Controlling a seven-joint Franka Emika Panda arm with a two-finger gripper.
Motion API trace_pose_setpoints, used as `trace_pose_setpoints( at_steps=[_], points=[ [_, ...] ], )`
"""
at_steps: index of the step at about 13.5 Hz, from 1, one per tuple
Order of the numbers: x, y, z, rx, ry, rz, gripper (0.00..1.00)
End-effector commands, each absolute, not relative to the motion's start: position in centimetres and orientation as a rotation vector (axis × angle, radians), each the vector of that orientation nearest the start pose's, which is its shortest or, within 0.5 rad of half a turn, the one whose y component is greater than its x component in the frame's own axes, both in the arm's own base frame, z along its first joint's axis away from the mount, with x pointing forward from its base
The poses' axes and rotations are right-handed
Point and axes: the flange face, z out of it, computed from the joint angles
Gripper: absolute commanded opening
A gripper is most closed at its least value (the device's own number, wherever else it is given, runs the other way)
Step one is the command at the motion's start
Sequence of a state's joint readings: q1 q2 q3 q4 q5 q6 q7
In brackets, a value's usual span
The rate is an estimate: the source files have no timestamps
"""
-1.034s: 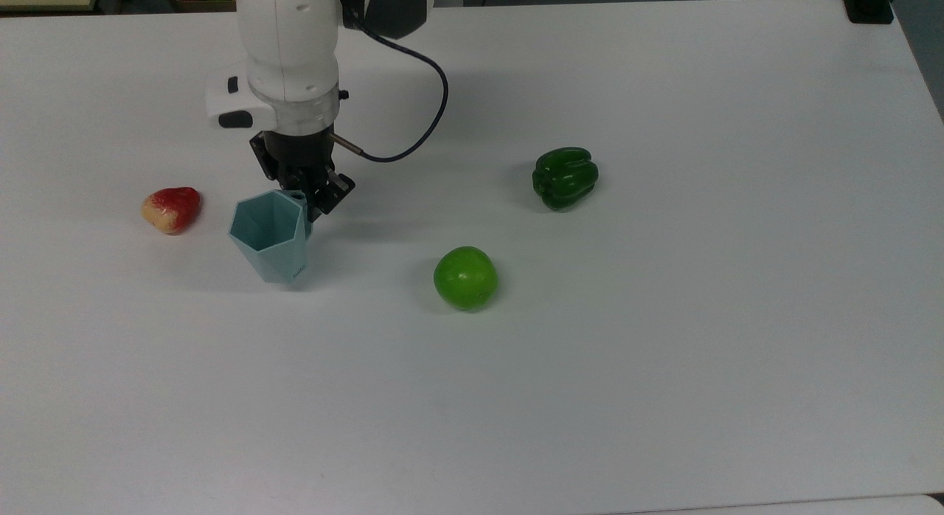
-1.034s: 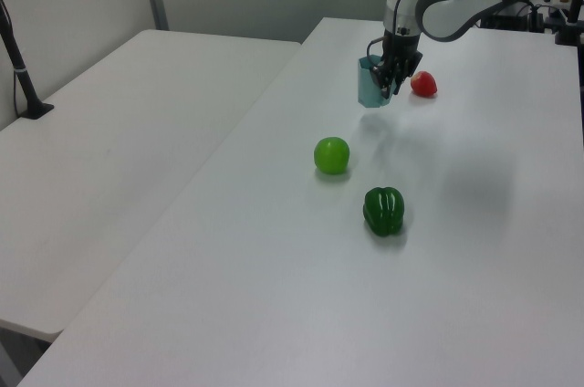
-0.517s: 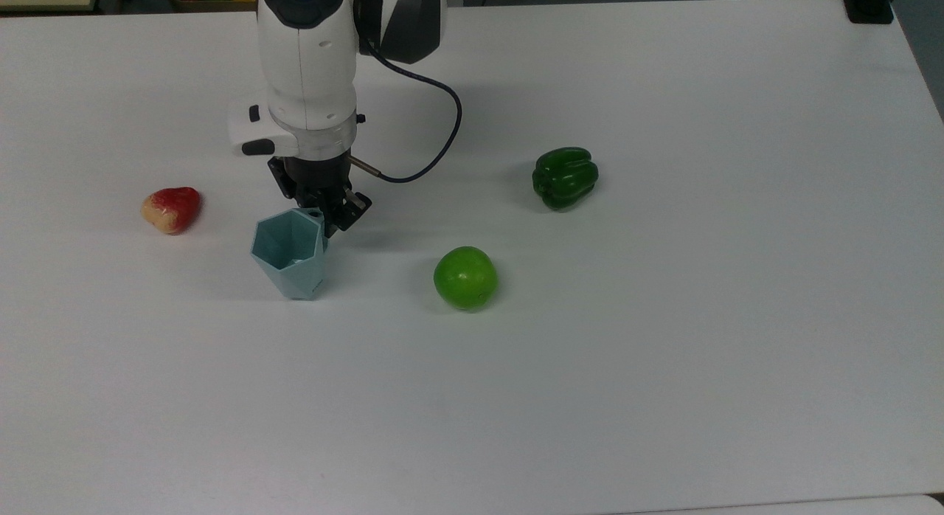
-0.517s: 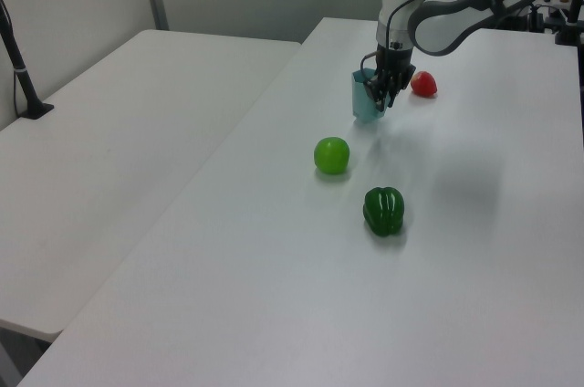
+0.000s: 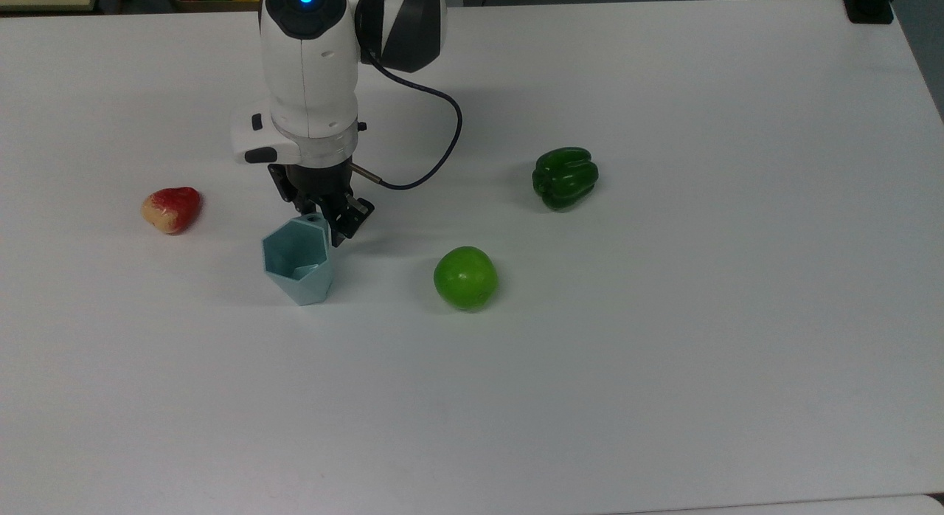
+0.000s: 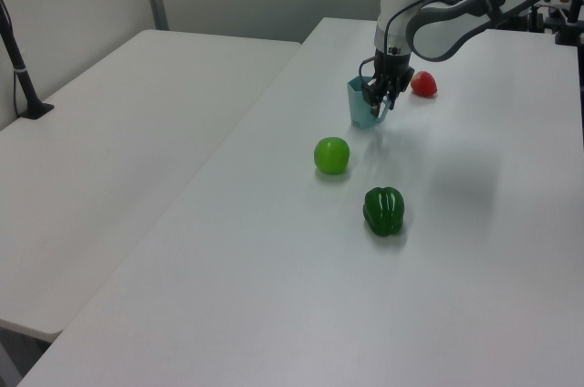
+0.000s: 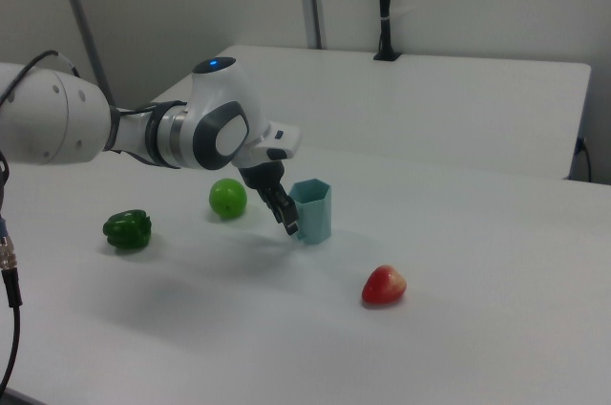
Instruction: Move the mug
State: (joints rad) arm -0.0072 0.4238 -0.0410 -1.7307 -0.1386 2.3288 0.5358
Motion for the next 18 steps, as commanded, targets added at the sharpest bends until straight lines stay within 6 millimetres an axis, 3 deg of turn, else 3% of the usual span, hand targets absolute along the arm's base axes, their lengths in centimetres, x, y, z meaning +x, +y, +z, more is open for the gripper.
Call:
trace_pose_setpoints(
  at_steps=[1, 3, 6, 10, 14, 18],
  points=[
    [68.0, -2.8, 36.0, -3.105, 0.786, -0.354, 0.80],
    [67.8, -2.9, 37.3, -3.102, 0.787, -0.366, 1.00],
    [66.0, -3.5, 41.3, -3.105, 0.790, -0.366, 1.00],
    [58.8, -5.5, 49.6, -3.191, 0.603, -0.185, 1.00],
    [53.6, -6.7, 56.2, -3.144, 0.424, -0.052, 1.00],
    [53.1, -6.4, 58.1, -3.136, 0.407, 0.007, 1.00]
  ],
)
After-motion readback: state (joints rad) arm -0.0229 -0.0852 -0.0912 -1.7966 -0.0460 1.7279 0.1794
